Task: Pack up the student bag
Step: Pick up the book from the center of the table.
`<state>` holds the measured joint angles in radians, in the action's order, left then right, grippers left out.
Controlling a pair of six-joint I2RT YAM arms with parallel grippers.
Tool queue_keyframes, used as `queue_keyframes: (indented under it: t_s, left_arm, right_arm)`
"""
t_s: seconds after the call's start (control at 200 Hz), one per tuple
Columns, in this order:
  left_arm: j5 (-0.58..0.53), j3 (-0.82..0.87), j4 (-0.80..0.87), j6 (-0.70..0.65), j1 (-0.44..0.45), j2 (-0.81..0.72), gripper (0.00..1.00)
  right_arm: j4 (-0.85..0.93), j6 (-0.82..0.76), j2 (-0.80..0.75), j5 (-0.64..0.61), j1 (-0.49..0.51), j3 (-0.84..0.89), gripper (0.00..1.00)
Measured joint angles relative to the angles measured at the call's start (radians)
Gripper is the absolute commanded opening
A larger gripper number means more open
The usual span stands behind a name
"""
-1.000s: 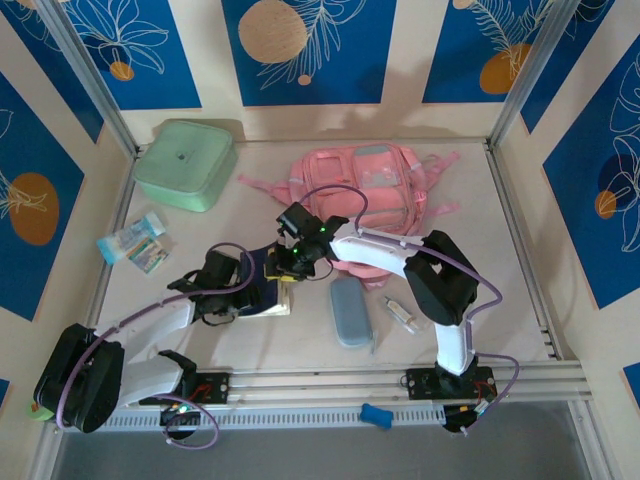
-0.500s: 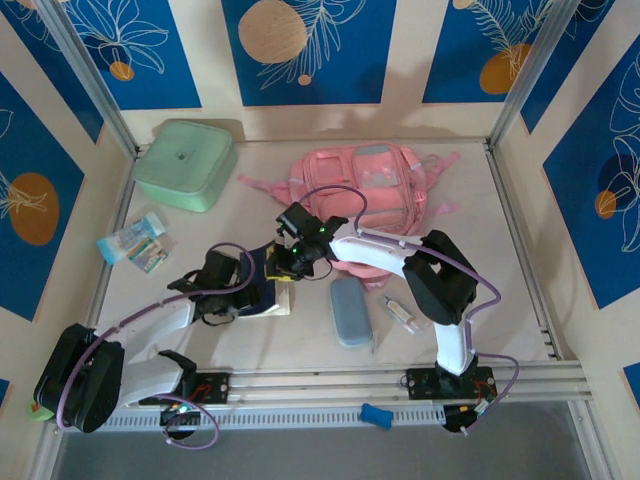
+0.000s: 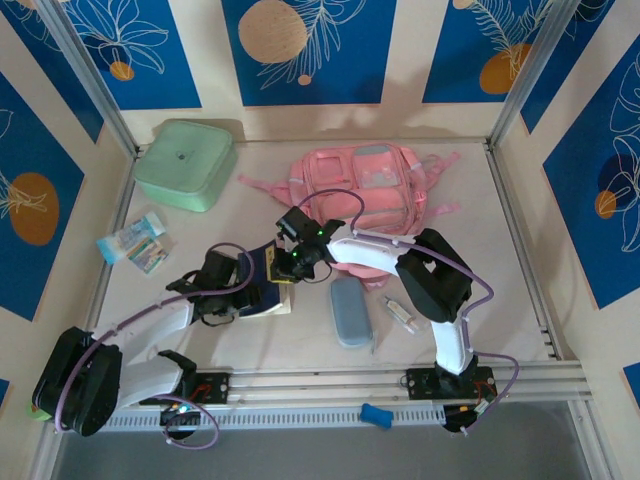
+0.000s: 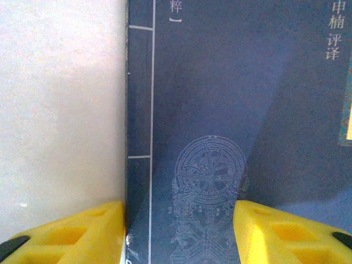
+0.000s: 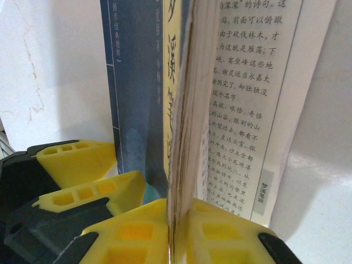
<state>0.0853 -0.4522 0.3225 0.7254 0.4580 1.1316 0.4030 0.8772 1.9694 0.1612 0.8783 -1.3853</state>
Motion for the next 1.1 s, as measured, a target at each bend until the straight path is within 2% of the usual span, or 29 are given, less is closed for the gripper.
queue_keyframes:
  t_s: [0.155,0.305,0.57,0.74,0.84,1.096]
  left_arm:
    - [0.000,0.000,0.023,0.000,0.000,-0.027,0.59]
    - [0.000,-0.026,0.084,0.005,0.000,-0.126,0.70]
    - [0.005,-0.230,0.233,-0.013,-0.016,-0.360,0.75]
    - [0.106,-0.267,0.234,-0.017,-0.022,-0.409,0.76]
    - [0.178,-0.265,0.208,-0.021,-0.022,-0.405,0.76]
    - [0.346,-0.216,0.002,0.003,-0.019,-0.348,0.75]
  right_arm:
    - [-0.008,-0.009,-0.003,0.000,-0.002,0.010,0.00]
    - [-0.013,-0.015,-0.035,0.000,-0.001,0.017,0.00]
    - [-0.008,-0.026,-0.301,-0.011,-0.026,0.115,0.00]
    - [-0.011,-0.089,-0.452,0.016,-0.069,0.189,0.00]
    - [-0.017,-0.120,-0.539,0.078,-0.112,0.259,0.00]
    - [-0.041,-0.153,-0.698,0.246,-0.247,0.398,0.00]
